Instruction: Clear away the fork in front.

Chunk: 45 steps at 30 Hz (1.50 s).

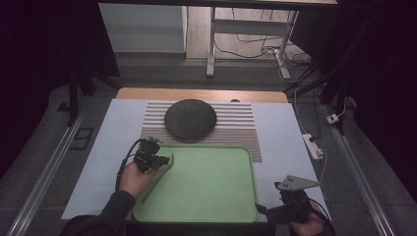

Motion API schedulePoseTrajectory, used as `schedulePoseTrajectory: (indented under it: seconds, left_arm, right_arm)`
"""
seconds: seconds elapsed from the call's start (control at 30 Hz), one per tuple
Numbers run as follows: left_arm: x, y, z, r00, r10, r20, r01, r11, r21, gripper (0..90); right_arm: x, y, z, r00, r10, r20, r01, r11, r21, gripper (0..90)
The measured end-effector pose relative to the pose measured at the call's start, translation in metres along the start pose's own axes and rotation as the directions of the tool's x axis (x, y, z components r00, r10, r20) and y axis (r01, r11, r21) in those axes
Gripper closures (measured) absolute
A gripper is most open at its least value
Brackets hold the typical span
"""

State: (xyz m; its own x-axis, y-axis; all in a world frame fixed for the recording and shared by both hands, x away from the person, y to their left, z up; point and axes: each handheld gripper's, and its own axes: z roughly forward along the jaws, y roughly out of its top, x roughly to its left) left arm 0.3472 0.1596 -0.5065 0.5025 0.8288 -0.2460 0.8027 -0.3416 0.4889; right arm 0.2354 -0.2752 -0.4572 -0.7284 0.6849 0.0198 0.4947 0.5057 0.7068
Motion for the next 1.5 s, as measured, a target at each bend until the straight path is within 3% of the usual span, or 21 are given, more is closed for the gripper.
schedulePoseTrajectory:
  seconds: [0.2, 0.4, 0.53, 0.7, 0.87, 1.0, 1.5]
  left_arm:
    - [-0.005, 0.001, 0.005, 0.9995, 0.001, 0.031, -0.001, 0.9999, 0.010, 88.7]
    - [-0.015, 0.005, 0.001, 0.9973, 0.040, 0.062, -0.040, 0.9992, -0.008, 88.7]
    - [-0.024, 0.006, 0.004, 0.9898, 0.065, 0.127, -0.065, 0.9979, -0.005, 88.7]
    - [-0.037, 0.007, 0.019, 0.9833, 0.125, 0.133, -0.129, 0.9913, 0.026, 88.7]
    - [-0.045, 0.006, 0.031, 0.9808, 0.173, 0.091, -0.178, 0.9827, 0.052, 88.6]
    - [-0.043, 0.006, 0.031, 0.9820, 0.176, 0.069, -0.178, 0.9832, 0.039, 88.6]
    - [-0.023, 0.006, 0.024, 0.9926, 0.120, 0.020, -0.121, 0.9920, 0.037, 88.6]
  right_arm:
    - [0.000, 0.000, 0.000, 1.0000, -0.001, -0.001, 0.001, 1.000, 0.004, 3.6]
    - [0.000, 0.000, 0.000, 1.0000, 0.001, -0.009, -0.001, 1.000, 0.002, 3.6]
    - [-0.001, 0.000, 0.000, 0.9999, 0.009, -0.012, -0.009, 1.000, 0.002, 3.6]
    - [-0.003, 0.000, 0.000, 0.9994, 0.026, -0.023, -0.026, 1.000, -0.002, 2.9]
    - [-0.004, 0.000, 0.000, 0.9990, 0.026, -0.036, -0.026, 1.000, -0.004, 0.9]
    - [-0.004, -0.001, 0.000, 0.9984, 0.027, -0.050, -0.028, 1.000, -0.004, 0.0]
    - [-0.005, 0.000, 0.001, 0.9976, 0.042, -0.055, -0.042, 0.999, 0.002, 0.0]
